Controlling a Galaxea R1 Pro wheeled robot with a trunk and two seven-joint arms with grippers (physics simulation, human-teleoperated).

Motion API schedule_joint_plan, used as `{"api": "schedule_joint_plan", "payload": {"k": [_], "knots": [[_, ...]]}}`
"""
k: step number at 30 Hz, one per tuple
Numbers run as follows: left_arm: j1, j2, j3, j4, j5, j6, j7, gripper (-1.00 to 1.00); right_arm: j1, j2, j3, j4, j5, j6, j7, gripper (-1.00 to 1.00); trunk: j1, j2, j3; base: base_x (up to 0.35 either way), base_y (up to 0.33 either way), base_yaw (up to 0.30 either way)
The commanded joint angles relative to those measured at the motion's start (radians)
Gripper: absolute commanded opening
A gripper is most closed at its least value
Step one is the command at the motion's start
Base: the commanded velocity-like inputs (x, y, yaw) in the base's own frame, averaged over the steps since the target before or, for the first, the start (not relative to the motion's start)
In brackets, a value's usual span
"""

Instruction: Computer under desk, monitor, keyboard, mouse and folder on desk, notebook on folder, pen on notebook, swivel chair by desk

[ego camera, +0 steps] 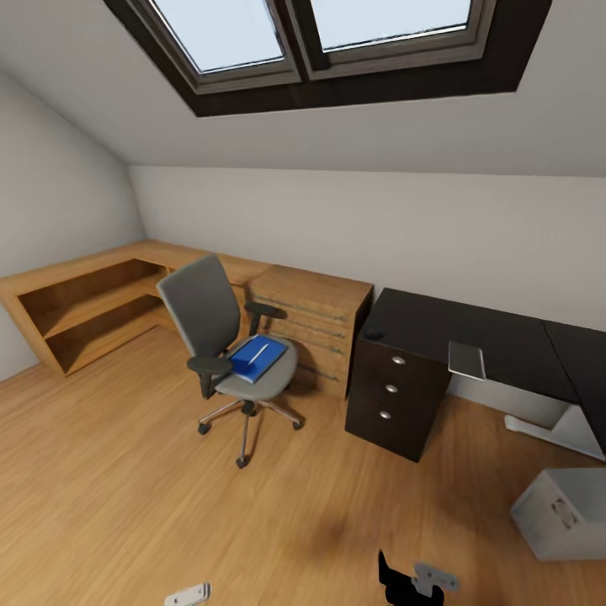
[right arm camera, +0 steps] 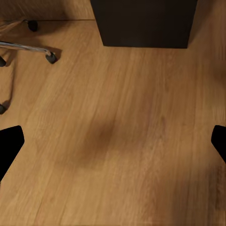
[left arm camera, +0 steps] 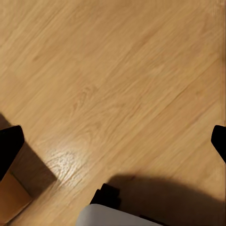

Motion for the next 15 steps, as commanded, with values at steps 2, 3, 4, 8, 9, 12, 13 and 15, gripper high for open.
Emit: {"api": "schedule_joint_plan", "payload": {"k": [2,3,4,8,9,12,13,15], "knots": [[0.000,-0.001,-0.008,0.000,0.007,-0.002,0.004,1.00,-0.001,0.000,-0.002,0.002,-0.010,-0.003,0.009,1.00,0.001,-0.001,-0.001,0.322,0.000,0.000],[0.000,-0.001,-0.008,0.000,0.007,-0.002,0.004,1.00,-0.001,0.000,-0.002,0.002,-0.010,-0.004,0.010,1.00,0.001,-0.001,-0.001,0.322,0.000,0.000],[0.000,-0.001,-0.008,0.000,0.007,-0.002,0.004,1.00,-0.001,-0.001,-0.002,0.002,-0.010,-0.003,0.010,1.00,0.001,-0.001,-0.001,0.322,0.000,0.000],[0.000,-0.001,-0.008,0.000,0.007,-0.002,0.004,1.00,-0.001,0.000,0.000,0.003,-0.009,-0.003,0.011,1.00,0.001,-0.001,-0.001,0.322,0.000,0.000],[0.000,-0.001,-0.008,0.000,0.007,-0.002,0.004,1.00,-0.001,0.001,0.001,0.003,-0.009,-0.004,0.011,1.00,0.001,-0.001,-0.001,0.322,0.000,0.000],[0.000,-0.001,-0.008,0.000,0.007,-0.002,0.004,1.00,-0.001,0.002,0.004,0.003,-0.007,-0.004,0.010,1.00,0.001,-0.001,-0.001,0.322,0.000,0.000],[0.000,-0.001,-0.008,0.000,0.007,-0.002,0.004,1.00,-0.001,0.002,0.004,0.003,-0.007,-0.004,0.010,1.00,0.001,-0.001,-0.001,0.322,0.000,0.000],[0.000,-0.001,-0.008,0.000,0.007,-0.002,0.004,1.00,-0.001,0.002,0.005,0.003,-0.006,-0.004,0.010,1.00,0.001,-0.001,-0.001,0.322,0.000,0.000]]}}
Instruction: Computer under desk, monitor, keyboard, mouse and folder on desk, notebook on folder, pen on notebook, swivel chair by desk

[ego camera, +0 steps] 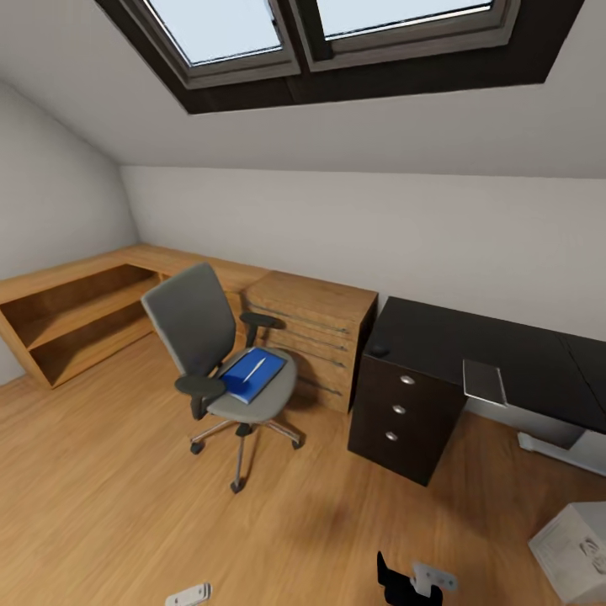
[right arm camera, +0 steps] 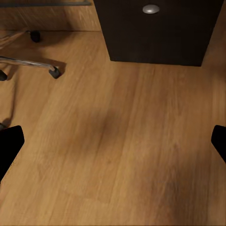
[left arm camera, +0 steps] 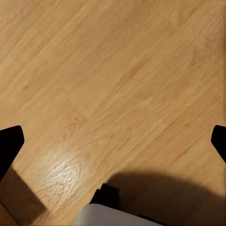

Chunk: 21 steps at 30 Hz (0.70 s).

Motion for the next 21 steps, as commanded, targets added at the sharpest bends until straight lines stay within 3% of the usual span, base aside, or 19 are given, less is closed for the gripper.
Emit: {"api": "schedule_joint_plan", "payload": {"k": [1,10,13,14,17,19,21], "knots": [[0.000,0.000,-0.009,0.000,0.007,-0.002,0.004,1.00,-0.001,0.000,-0.002,0.002,-0.010,-0.004,0.009,1.00,0.001,-0.001,-0.001,0.322,0.000,-0.019],[-0.001,-0.001,-0.009,0.000,0.007,-0.002,0.004,1.00,-0.001,0.000,-0.002,0.002,-0.008,-0.004,0.009,1.00,0.001,-0.001,-0.001,0.303,0.000,-0.125],[0.000,-0.030,-0.009,-0.002,0.004,-0.003,0.004,1.00,-0.001,0.000,0.000,0.000,-0.008,-0.005,0.009,1.00,0.001,-0.001,-0.001,0.017,0.000,-0.001],[0.000,-0.076,-0.173,-0.195,-0.022,-0.061,0.023,1.00,-0.007,0.011,0.002,-0.253,-0.006,0.087,-0.057,1.00,0.001,-0.001,-0.001,0.000,0.000,0.000],[-0.001,-0.081,-0.213,-0.277,-0.028,-0.060,0.069,1.00,-0.009,0.014,0.004,-0.371,0.005,0.195,-0.117,1.00,0.001,-0.001,-0.001,0.000,0.000,0.000],[-0.001,-0.085,-0.230,-0.388,-0.031,-0.031,0.169,1.00,-0.010,0.015,0.012,-0.489,0.035,0.323,-0.179,1.00,0.001,-0.001,-0.001,0.000,0.000,0.000],[-0.001,-0.080,-0.234,-0.524,-0.032,0.046,0.297,1.00,-0.014,0.016,0.033,-0.600,0.074,0.441,-0.241,1.00,0.001,-0.001,-0.001,0.000,0.000,0.000]]}}
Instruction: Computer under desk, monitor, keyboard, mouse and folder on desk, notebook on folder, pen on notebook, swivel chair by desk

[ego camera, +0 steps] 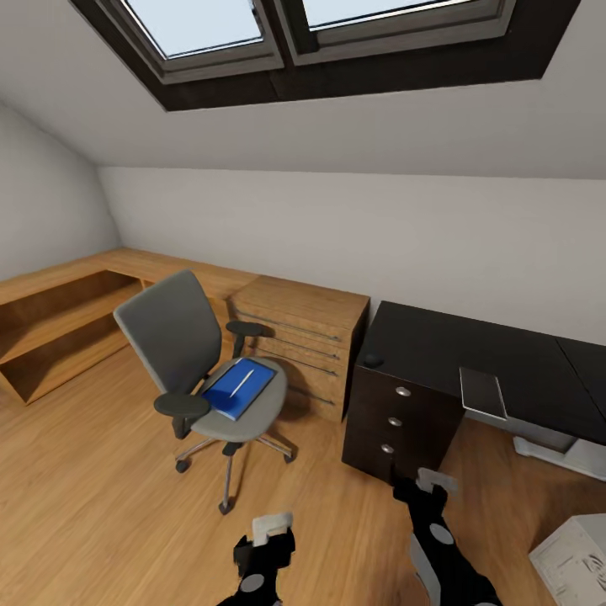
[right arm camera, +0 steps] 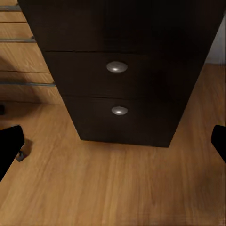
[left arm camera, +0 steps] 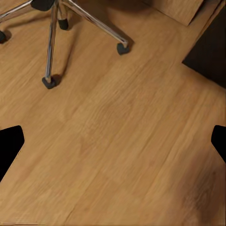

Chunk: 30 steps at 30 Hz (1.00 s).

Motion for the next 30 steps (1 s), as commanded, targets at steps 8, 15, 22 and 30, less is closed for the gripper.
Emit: {"api": "schedule_joint_plan", "payload": {"k": [8,15,22,30], "knots": [[-0.002,0.065,0.059,-0.428,0.011,0.249,0.254,1.00,-0.101,0.002,0.063,-0.159,0.042,0.259,-0.133,1.00,0.000,-0.001,-0.001,0.000,0.000,0.000],[-0.002,0.081,0.206,-0.638,0.012,0.408,0.322,1.00,-0.234,0.021,0.083,-0.173,0.045,0.481,-0.163,1.00,0.000,-0.001,-0.001,0.000,0.000,0.000],[-0.002,0.109,0.251,-0.648,0.014,0.430,0.328,1.00,-0.263,0.028,0.081,-0.178,0.029,0.556,-0.163,1.00,0.000,-0.001,-0.001,0.000,0.000,0.000],[-0.002,0.139,0.232,-0.676,0.016,0.435,0.327,1.00,-0.256,0.055,0.081,-0.182,0.022,0.557,-0.162,1.00,0.000,-0.001,-0.001,0.118,0.000,0.000]]}}
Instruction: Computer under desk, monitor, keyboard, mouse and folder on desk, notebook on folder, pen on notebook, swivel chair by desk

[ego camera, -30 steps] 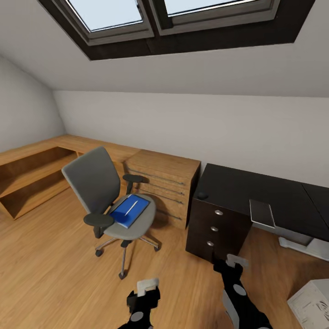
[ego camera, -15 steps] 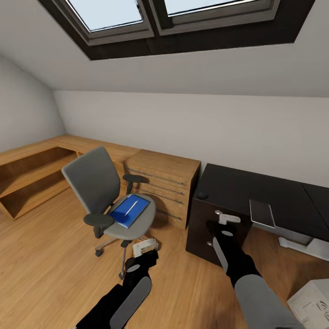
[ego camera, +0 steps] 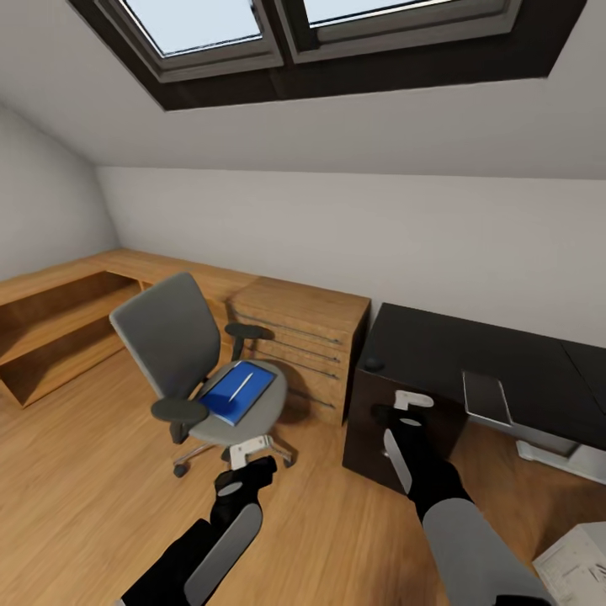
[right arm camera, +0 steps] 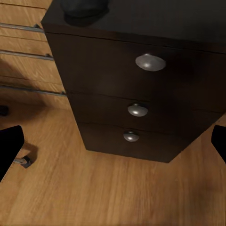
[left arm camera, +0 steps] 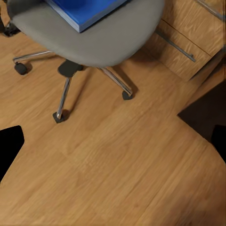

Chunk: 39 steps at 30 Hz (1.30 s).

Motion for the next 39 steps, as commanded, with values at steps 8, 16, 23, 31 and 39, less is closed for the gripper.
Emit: {"api": "schedule_joint_plan", "payload": {"k": [8,16,23,31,39], "knots": [[-0.001,0.005,-0.028,0.004,0.009,0.007,0.004,1.00,0.008,0.007,-0.002,-0.002,0.001,0.011,-0.002,1.00,0.001,-0.001,-0.001,0.303,0.000,0.000],[-0.001,0.000,-0.033,0.030,0.012,0.015,0.003,1.00,0.009,0.005,-0.001,-0.004,0.004,0.011,-0.002,1.00,0.001,-0.001,-0.001,0.322,0.000,0.000],[-0.001,-0.001,-0.032,0.032,0.010,0.014,0.003,1.00,0.009,0.003,0.000,-0.004,0.005,0.011,-0.002,1.00,0.001,-0.001,-0.001,0.323,0.000,0.000],[-0.001,-0.001,-0.033,0.031,0.008,0.014,0.003,1.00,0.009,0.001,0.000,-0.004,0.008,0.006,-0.002,1.00,0.001,-0.001,-0.001,0.323,0.000,0.000],[-0.001,0.000,-0.038,0.029,0.004,0.014,0.004,1.00,0.010,0.000,0.000,-0.002,0.010,0.002,0.000,1.00,0.001,-0.001,-0.001,0.322,0.000,0.000]]}}
